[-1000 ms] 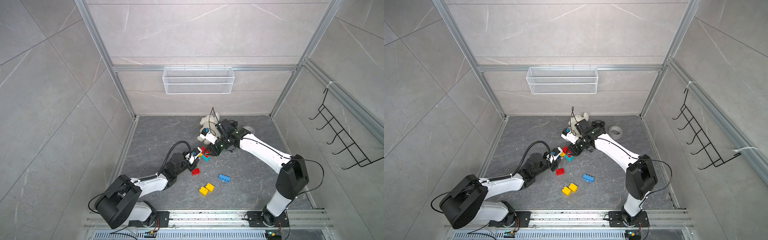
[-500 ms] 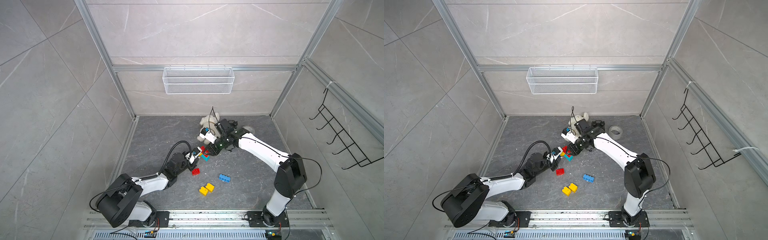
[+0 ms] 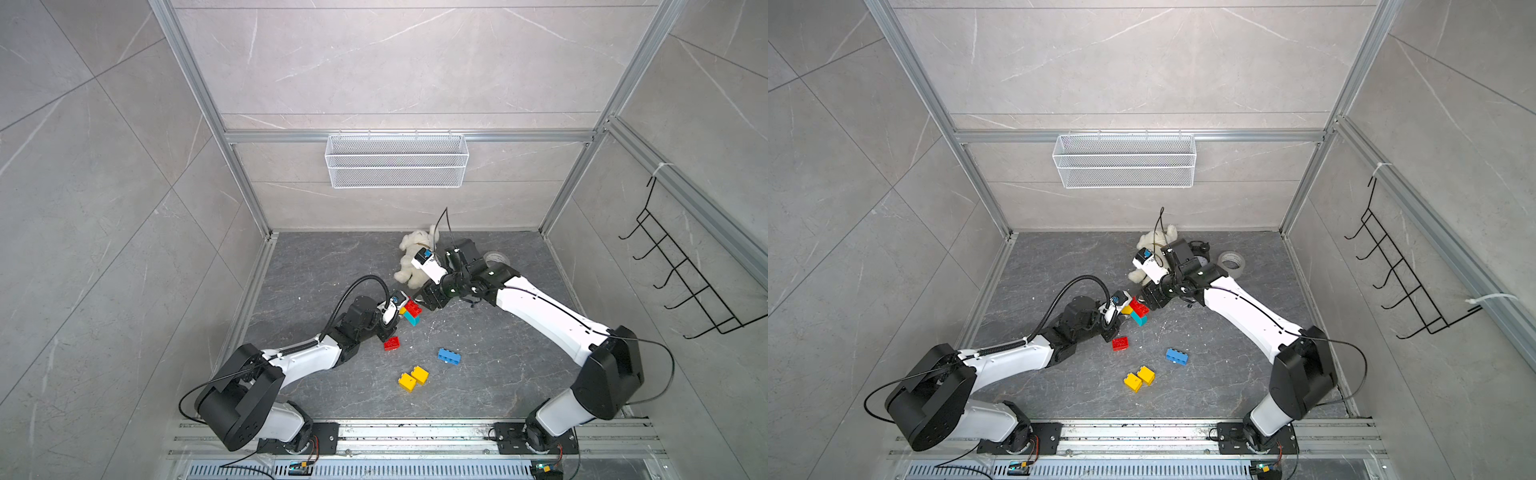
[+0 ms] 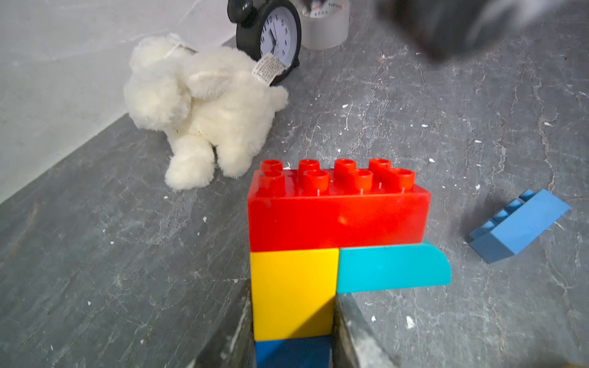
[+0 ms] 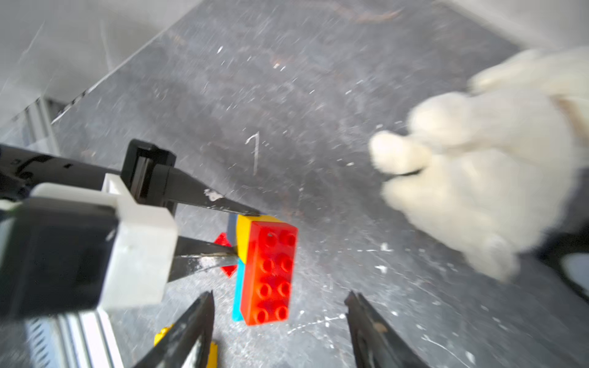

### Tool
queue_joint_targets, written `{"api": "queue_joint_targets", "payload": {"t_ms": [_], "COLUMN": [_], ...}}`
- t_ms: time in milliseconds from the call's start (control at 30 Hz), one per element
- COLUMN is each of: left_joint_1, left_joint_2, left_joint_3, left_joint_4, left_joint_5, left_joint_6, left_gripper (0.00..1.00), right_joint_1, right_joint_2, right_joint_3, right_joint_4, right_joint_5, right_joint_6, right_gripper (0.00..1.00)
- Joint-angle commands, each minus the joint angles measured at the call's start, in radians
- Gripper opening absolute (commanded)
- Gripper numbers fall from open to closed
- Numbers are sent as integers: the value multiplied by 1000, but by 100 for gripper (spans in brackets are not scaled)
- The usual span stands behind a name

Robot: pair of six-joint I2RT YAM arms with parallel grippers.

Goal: Assemble the letter r with lego
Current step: Place the lego brick at the center of the board.

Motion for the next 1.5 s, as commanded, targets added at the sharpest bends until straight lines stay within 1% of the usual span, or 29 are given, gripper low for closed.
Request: {"api": "queue_joint_targets", "payload": {"t_ms": [0, 100, 167, 333, 500, 633, 833, 867, 933, 967, 1000, 1033, 1067, 1100, 1167, 1233, 1267, 1333, 1400, 1467], "left_joint_1": [26, 65, 90, 112, 124, 127, 133, 133, 133, 135, 137, 140, 144, 148, 157, 161, 162, 163, 170, 182], "left_joint_2": [20, 67, 117, 222, 309, 405, 502, 508, 505, 492, 465, 425, 385, 332, 226, 93, 35, -105, -221, -317], "left_joint_3": [65, 158, 235, 364, 465, 572, 680, 693, 699, 694, 679, 652, 625, 591, 528, 441, 397, 292, 208, 153], "left_joint_4": [-145, -288, -402, -557, -648, -746, -813, -820, -819, -811, -790, -756, -722, -678, -612, -517, -471, -353, -252, -203], "left_joint_5": [-9, -78, -82, -45, -29, -27, -32, -31, -32, -37, -36, -24, -11, -3, 8, -12, -18, -57, -76, -110], "left_joint_6": [-90, -185, -219, -242, -245, -230, -227, -225, -228, -234, -244, -252, -257, -267, -285, -301, -304, -327, -356, -408], "left_gripper": [29, 29, 30, 33, 35, 42, 50, 54, 66, 71, 78, 85, 96, 100, 100, 100, 100, 100, 100, 100], "right_joint_1": [-10, -13, -12, -14, -14, -14, -14, -14, -14, -13, -10, -4, 2, 13, 49, 131, 174, 270, 332, 365], "right_joint_2": [-77, -80, -73, -89, -104, -121, -149, -154, -171, -181, -192, -205, -212, -215, -209, -200, -194, -163, -129, -109], "right_joint_3": [-67, -88, -98, -140, -176, -219, -265, -269, -273, -277, -285, -301, -313, -322, -331, -346, -349, -345, -345, -366], "right_joint_4": [110, 117, 119, 151, 148, 151, 152, 150, 135, 130, 126, 126, 121, 103, 44, -10, -27, -61, -87, -91], "right_joint_5": [102, 105, 106, 109, 97, 81, 63, 61, 46, 31, 12, -1, -12, -16, 11, 67, 96, 116, 154, 181], "right_joint_6": [38, 42, 53, 68, 67, 73, 86, 85, 79, 70, 64, 62, 59, 53, 43, 53, 76, 128, 189, 229], "right_gripper": [70, 70, 70, 70, 70, 69, 69, 69, 68, 68, 68, 68, 68, 68, 66, 63, 60, 56, 54, 54]}}
